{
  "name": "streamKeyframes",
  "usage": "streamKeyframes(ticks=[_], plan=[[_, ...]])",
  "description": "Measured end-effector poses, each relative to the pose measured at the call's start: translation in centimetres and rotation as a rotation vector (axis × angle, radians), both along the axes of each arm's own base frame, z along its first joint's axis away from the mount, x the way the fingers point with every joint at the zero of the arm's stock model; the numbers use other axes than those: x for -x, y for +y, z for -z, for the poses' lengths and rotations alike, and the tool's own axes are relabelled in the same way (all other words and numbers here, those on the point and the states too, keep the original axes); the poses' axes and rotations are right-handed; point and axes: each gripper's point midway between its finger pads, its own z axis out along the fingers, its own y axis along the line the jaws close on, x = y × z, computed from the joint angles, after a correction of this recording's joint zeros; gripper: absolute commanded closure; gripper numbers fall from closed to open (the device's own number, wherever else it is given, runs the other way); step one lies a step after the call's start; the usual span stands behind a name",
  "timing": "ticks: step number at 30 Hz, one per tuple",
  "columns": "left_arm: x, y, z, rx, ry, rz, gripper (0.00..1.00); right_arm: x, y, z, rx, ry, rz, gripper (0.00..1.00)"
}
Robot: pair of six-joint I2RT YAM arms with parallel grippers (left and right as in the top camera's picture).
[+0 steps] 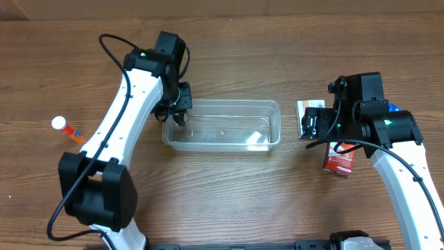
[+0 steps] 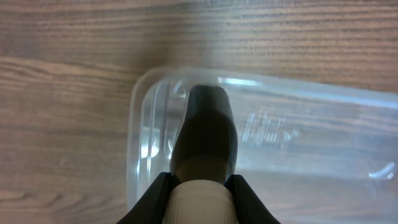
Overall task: Pack container
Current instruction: 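Carry the black bottle into the clear container's left end and release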
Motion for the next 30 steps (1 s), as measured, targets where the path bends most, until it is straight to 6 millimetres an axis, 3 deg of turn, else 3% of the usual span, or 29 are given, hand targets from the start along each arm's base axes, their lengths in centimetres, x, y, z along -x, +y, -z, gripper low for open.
streamKeyframes(ticks=[2,3,4,5,8,30], plan=[[-0.5,0.0,0.8,-0.007,0.006,-0.001,0.95,0.0,0.0,0.0,0.0,0.0,0.0,0.0],[-0.6,0.0,1.3,-0.012,0.014,-0.002,0.9,0.0,0.0,0.0,0.0,0.0,0.0,0.0],[-0.6,0.1,1.6,-0.014,0.02,-0.003,0.82,0.0,0.0,0.0,0.0,0.0,0.0,0.0],[-0.6,0.1,1.8,-0.018,0.025,-0.004,0.69,0.0,0.0,0.0,0.0,0.0,0.0,0.0],[-0.7,0.6,1.9,-0.027,0.027,-0.016,0.53,0.0,0.0,0.0,0.0,0.0,0.0,0.0],[-0.7,0.9,1.9,-0.032,0.029,-0.036,0.48,0.0,0.0,0.0,0.0,0.0,0.001,0.0]])
